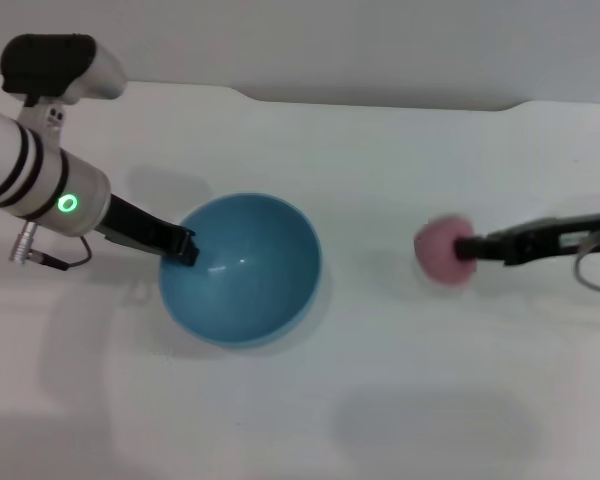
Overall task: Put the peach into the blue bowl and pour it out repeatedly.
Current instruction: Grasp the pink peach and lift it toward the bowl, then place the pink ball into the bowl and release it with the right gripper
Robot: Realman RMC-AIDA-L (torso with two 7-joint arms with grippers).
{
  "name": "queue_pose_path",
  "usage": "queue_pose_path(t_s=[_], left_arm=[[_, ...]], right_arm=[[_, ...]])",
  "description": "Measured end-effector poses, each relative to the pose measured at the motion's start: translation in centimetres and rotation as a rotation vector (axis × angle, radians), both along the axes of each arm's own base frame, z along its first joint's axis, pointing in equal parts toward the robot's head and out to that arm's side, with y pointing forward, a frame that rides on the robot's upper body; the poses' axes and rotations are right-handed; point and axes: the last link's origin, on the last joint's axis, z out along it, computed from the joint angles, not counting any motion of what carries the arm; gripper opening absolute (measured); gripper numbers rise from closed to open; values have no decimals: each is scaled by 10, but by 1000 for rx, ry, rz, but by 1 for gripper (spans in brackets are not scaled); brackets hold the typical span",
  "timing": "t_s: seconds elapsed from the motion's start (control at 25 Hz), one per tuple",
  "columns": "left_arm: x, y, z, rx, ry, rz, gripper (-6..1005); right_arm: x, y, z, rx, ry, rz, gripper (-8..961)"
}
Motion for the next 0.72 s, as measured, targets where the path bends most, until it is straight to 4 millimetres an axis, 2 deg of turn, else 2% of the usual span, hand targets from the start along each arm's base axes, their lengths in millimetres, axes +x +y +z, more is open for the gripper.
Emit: queue_pose_path(t_s=[0.16, 0.4, 0.56, 0.72], left_arm=[[9, -2, -14, -48, -12, -13, -1], [29, -9, -46, -152, -20, -46, -1], [40, -9, -61, -178, 13, -75, 0], [47, -5, -63, -164, -6, -87, 0]], right_arm=[[-15, -5, 21, -1, 106, 113, 37], [-48, -8, 30, -36, 191, 316, 36], [-66, -7, 22, -87, 189, 392, 36], [-70, -10, 0, -163, 118, 426, 37]])
